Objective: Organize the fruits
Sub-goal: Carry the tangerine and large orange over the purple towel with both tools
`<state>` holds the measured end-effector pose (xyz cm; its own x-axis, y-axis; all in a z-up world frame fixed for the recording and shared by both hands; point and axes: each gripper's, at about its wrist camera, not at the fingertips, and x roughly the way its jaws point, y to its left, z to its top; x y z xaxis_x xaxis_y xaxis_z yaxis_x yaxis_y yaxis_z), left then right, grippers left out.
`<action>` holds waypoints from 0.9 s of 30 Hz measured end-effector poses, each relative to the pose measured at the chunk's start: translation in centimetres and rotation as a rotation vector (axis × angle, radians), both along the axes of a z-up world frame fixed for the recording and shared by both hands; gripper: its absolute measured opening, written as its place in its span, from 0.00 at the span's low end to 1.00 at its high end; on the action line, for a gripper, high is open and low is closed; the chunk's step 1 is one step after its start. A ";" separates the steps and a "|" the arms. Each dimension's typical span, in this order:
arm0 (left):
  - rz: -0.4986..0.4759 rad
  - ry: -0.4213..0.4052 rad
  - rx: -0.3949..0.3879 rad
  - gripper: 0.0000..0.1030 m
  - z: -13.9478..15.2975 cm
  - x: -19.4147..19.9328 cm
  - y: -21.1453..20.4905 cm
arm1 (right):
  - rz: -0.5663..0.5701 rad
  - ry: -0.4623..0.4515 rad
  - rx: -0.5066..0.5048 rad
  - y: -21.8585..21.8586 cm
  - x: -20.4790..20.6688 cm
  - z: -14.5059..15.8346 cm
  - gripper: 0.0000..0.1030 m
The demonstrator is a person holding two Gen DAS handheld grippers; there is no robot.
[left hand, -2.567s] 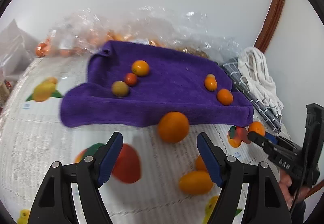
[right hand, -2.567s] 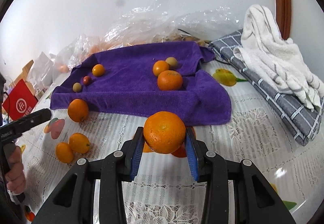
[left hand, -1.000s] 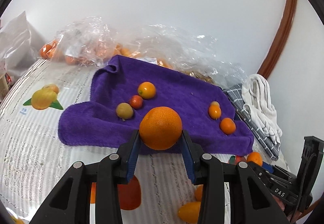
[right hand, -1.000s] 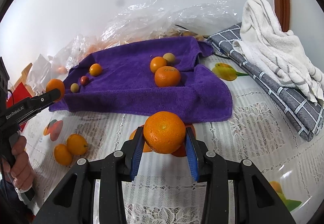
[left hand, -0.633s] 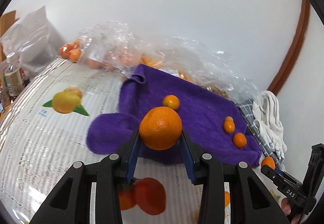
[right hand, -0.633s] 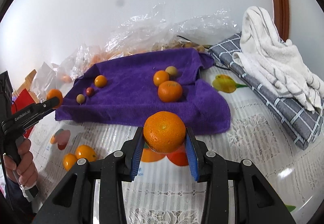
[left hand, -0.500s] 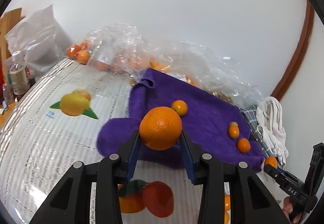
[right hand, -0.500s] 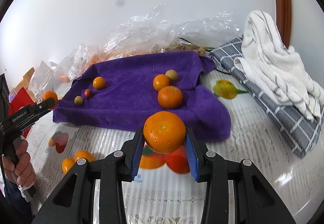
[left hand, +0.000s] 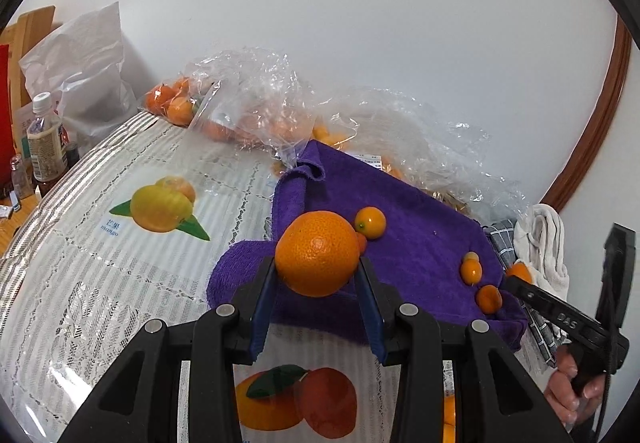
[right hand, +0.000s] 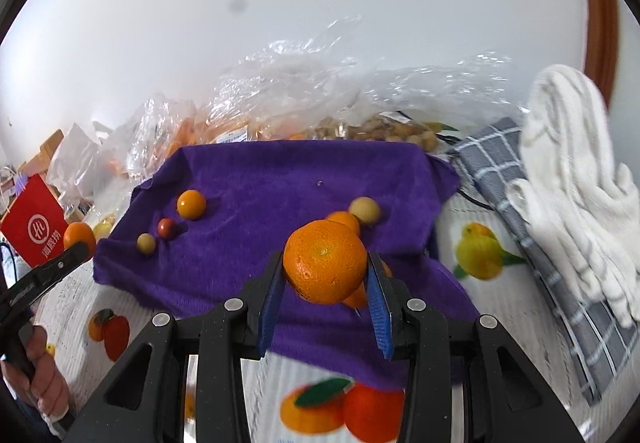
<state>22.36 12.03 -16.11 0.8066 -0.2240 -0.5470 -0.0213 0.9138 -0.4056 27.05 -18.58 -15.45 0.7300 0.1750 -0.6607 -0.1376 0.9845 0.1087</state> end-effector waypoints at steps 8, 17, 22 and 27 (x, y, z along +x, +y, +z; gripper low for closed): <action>-0.036 0.058 -0.036 0.36 0.5 1.3 -0.8 | 0.052 0.066 0.019 1.0 1.5 -2.3 0.38; -0.098 0.128 0.047 0.36 1.3 5.0 -5.3 | 0.062 0.114 0.014 1.6 2.0 -3.3 0.38; -0.140 0.140 0.076 0.36 0.7 5.0 -6.7 | 0.061 0.124 0.015 1.5 1.8 -3.4 0.38; -0.140 0.164 0.093 0.36 -0.3 5.5 -7.0 | 0.055 0.092 0.015 1.1 0.2 -2.9 0.40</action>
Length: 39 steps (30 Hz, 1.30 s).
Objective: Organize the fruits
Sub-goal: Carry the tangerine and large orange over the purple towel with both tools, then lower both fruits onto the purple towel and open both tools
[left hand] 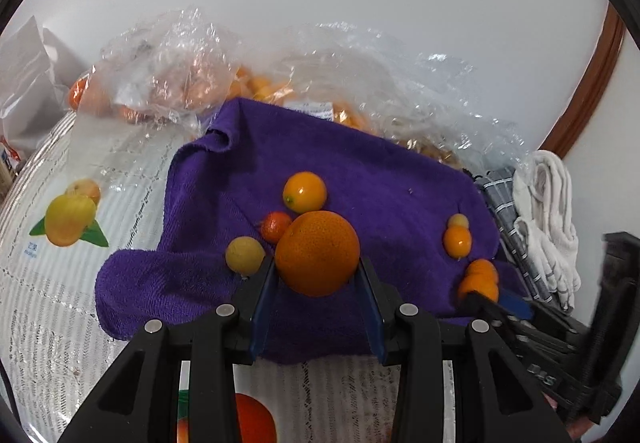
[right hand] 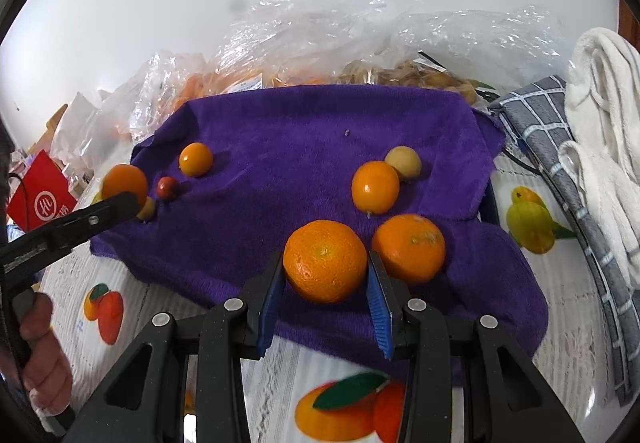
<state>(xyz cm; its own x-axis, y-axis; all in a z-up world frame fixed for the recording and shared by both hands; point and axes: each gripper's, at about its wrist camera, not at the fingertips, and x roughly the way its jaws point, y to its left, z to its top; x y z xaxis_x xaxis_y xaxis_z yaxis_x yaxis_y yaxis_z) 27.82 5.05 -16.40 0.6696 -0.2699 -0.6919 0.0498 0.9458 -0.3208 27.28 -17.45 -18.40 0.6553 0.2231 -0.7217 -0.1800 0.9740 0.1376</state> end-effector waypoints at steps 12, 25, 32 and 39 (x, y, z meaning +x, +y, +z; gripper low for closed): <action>0.015 0.014 0.032 0.37 -0.9 0.5 -0.2 | -0.026 -0.087 -0.047 -0.3 -1.1 1.7 0.52; 0.010 -0.005 -0.037 0.49 -0.5 0.2 0.2 | 0.003 -0.112 -0.044 0.2 -1.9 2.0 0.52; 0.023 -0.110 -0.022 0.59 2.1 -1.8 0.8 | -0.030 -0.170 -0.095 0.9 -3.9 3.1 0.52; 0.054 -0.153 0.005 0.59 3.8 -5.0 2.9 | -0.095 -0.141 -0.083 -0.4 -7.5 3.7 0.60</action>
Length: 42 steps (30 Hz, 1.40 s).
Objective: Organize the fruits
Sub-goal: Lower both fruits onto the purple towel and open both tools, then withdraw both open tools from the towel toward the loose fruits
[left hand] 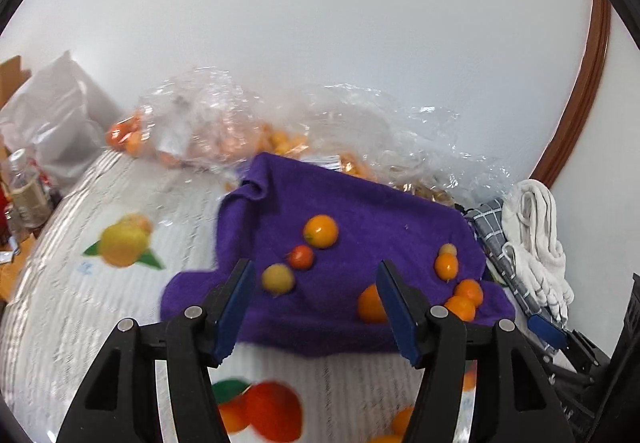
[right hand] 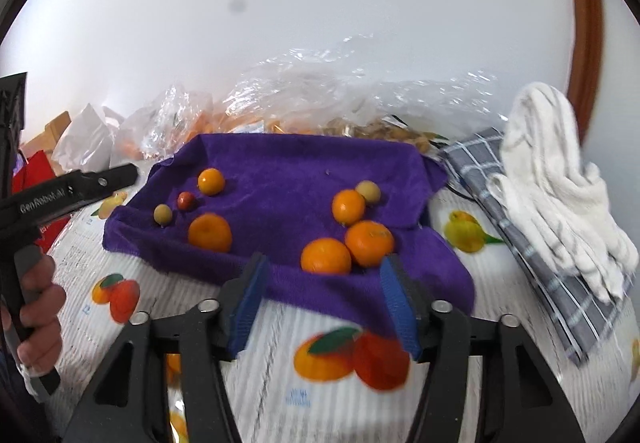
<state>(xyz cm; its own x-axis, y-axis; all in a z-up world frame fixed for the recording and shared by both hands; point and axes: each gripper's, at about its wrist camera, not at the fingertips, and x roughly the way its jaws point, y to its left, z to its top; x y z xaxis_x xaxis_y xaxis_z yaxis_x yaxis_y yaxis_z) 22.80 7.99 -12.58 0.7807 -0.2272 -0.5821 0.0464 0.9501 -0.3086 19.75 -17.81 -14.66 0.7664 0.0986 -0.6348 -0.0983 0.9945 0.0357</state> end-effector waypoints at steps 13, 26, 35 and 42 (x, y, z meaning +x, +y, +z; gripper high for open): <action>0.071 0.189 0.114 0.58 -5.3 -6.7 7.1 | 0.041 0.112 0.072 2.0 -3.4 -2.6 0.53; 0.093 0.197 0.132 0.72 -6.8 -7.6 7.6 | 0.120 0.117 0.096 4.4 -4.7 -3.1 0.54; 0.095 0.194 0.115 0.73 -6.8 -7.7 7.8 | 0.174 0.159 0.079 7.1 -2.7 -3.8 0.43; 0.091 0.194 0.106 0.74 -6.8 -7.7 7.9 | 0.175 0.207 0.109 7.8 -1.2 -4.9 0.43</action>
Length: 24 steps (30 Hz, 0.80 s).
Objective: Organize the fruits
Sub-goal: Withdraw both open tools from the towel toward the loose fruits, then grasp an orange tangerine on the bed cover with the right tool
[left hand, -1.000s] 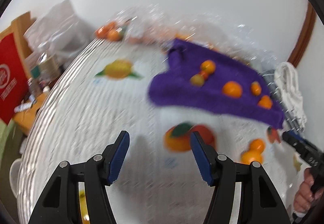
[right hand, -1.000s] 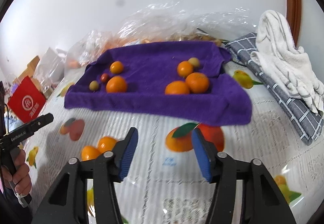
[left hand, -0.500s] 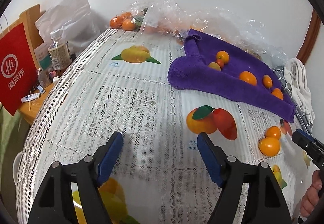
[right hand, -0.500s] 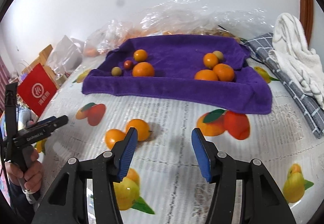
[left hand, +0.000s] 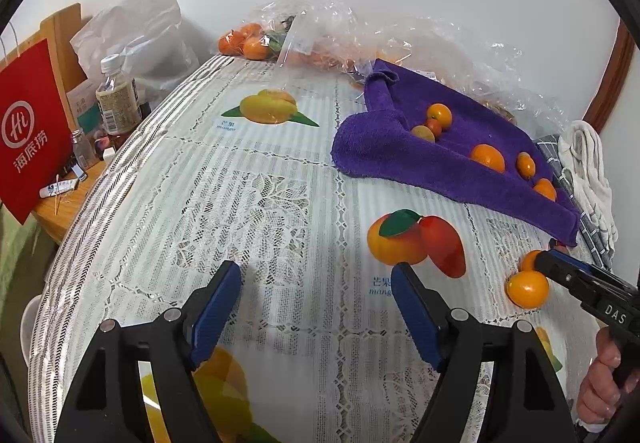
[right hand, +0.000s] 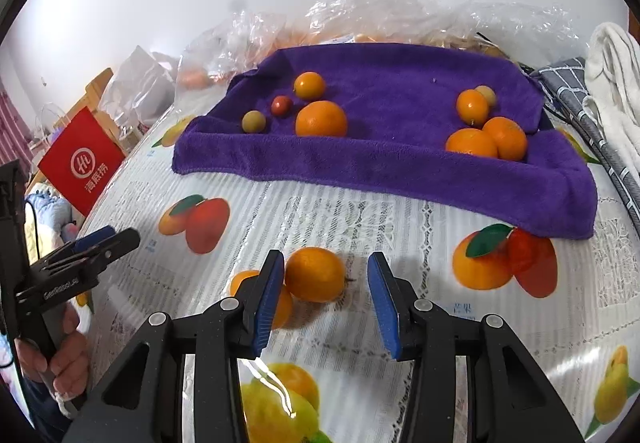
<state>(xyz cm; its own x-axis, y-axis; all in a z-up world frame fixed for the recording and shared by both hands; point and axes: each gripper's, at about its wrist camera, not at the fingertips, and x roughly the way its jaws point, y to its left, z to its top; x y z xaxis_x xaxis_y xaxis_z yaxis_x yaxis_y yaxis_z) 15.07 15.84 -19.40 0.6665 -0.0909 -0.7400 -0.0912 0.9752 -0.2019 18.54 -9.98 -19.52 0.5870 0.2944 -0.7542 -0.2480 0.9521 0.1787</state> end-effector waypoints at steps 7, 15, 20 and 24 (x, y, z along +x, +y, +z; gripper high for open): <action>-0.006 0.004 0.014 0.76 -0.1 0.0 -0.1 | 0.022 -0.028 -0.012 0.1 -0.2 0.3 0.29; -0.010 0.007 0.018 0.78 -0.1 0.1 -0.2 | 0.006 -0.031 -0.032 -1.7 -0.9 0.1 0.31; -0.014 0.009 0.028 0.79 -0.1 0.1 -0.4 | 0.029 -0.035 -0.062 -1.5 -1.3 -0.5 0.41; -0.014 0.009 0.025 0.79 -0.1 0.2 -0.4 | 0.046 -0.039 -0.072 -1.2 -1.7 -1.1 0.46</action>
